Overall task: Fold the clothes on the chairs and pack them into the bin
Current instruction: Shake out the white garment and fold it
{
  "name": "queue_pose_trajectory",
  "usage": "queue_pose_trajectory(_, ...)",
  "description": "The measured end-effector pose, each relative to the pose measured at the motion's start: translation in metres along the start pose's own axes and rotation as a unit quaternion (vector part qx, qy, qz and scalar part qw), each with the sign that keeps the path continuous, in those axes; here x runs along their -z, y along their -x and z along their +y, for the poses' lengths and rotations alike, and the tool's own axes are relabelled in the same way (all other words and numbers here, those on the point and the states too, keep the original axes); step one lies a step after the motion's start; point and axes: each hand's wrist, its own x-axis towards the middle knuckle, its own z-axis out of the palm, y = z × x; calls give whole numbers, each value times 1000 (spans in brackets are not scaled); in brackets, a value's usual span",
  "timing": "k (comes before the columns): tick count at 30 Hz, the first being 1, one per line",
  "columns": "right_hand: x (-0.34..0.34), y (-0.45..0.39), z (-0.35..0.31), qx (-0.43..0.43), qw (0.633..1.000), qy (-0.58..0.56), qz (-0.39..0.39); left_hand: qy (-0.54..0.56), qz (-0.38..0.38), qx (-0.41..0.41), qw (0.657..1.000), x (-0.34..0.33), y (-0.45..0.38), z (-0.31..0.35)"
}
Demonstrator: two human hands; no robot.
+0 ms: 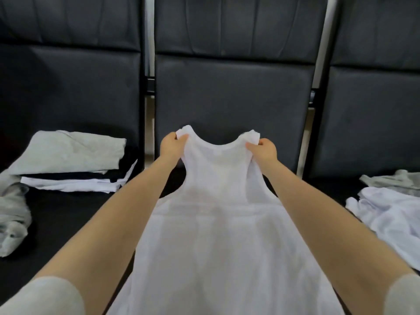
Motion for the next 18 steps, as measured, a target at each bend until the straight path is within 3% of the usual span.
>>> queue_pose_trajectory(5, 19, 19, -50, 31, 996, -76, -22, 59, 0, -46, 997, 19, 18, 61)
queue_pose_trajectory(11, 47, 91, -38, 72, 994, -34, -71, -20, -67, -115, 991, 43, 94, 64)
queue_pose_trajectory(13, 57, 127, -19, 59, 990, 68, -104, -41, -110, -140, 983, 53, 132, 44)
queue_pose_trajectory(15, 70, 158, 7, 53, 962, 234, -132, -95, -175, -147, 969, 62, 167, 17)
queue_pose_trajectory(16, 79, 175, 24, 72, 936, 298, -175, -153, -225, -142, 952, 69, 186, 1)
queue_pose_trajectory(18, 94, 196, 54, 114, 872, 382, -284, -293, -345, -137, 881, 79, 211, -23)
